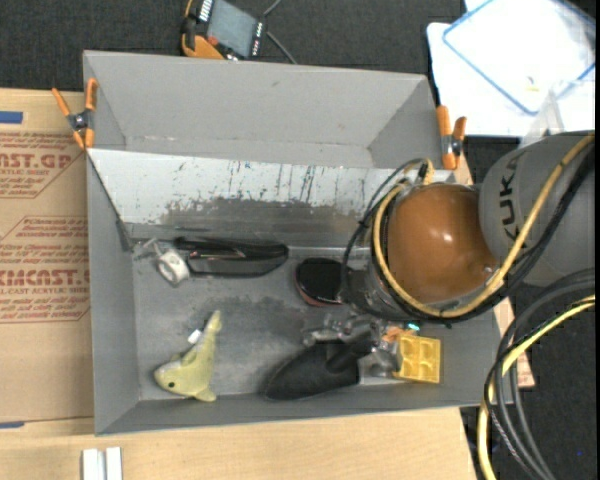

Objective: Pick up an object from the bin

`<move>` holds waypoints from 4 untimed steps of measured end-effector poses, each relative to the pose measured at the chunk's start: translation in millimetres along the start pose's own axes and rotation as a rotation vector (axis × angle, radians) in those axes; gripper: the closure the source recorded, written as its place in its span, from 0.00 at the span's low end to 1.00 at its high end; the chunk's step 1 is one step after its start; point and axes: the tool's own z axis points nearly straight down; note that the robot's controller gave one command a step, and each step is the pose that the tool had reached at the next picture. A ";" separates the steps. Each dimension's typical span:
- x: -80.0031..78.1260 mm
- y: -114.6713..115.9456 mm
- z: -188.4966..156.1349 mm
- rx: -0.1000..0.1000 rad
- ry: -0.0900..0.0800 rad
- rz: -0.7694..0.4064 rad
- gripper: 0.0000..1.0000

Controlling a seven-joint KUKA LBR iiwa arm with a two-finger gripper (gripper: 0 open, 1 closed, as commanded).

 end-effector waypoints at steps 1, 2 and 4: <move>-0.5 2.7 8.1 -0.005 0.001 -0.043 1.00; -0.5 2.6 8.1 -0.005 0.001 -0.043 1.00; 10.1 0.5 -4.6 -0.007 -0.002 -0.047 1.00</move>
Offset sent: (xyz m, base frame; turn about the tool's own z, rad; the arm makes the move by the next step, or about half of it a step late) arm 0.0000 0.0000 0.0000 0.0000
